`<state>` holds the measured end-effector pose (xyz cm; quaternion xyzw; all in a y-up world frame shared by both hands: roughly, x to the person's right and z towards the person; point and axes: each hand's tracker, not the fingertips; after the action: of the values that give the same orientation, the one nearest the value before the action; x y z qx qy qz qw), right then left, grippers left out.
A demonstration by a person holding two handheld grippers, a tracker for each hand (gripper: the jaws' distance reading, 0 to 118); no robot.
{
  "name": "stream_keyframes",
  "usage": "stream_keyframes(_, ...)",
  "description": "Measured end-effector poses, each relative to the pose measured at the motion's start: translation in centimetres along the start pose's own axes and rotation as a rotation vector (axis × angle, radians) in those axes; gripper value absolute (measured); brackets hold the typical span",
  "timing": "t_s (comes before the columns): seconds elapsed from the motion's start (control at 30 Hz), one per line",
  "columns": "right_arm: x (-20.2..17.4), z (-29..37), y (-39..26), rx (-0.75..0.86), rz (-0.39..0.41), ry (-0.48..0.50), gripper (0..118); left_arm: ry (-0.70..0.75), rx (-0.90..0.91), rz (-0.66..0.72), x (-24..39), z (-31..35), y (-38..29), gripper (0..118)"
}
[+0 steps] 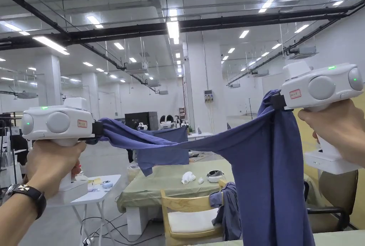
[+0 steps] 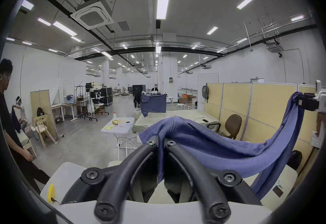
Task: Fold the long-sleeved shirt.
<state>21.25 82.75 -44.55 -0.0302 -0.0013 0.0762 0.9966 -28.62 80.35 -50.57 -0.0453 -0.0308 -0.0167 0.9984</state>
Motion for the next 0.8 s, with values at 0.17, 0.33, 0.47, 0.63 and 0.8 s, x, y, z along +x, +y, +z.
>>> stream_keyframes(0.17,-0.1,-5.3,-1.5,-0.021,0.0,-0.02,9,0.006,-0.01,0.012,-0.3,-4.6,-1.3,4)
stream_keyframes(0.33,-0.3,-10.5,-3.3,-0.051,0.023,-0.021,9,0.019,-0.038,-0.004,0.0,-9.3,-3.2,4)
stream_keyframes(0.47,-0.5,-14.5,-5.5,-0.07,0.017,-0.017,9,-0.005,-0.073,0.066,-0.1,-13.2,-5.4,4)
stream_keyframes(0.63,-0.5,-18.7,-9.3,-0.127,0.015,-0.001,9,0.003,-0.13,0.027,0.8,-17.5,-9.1,4)
stream_keyframes(0.8,-0.8,-21.9,-15.2,-0.213,0.006,0.012,9,-0.012,-0.195,0.038,1.8,-20.9,-14.1,4)
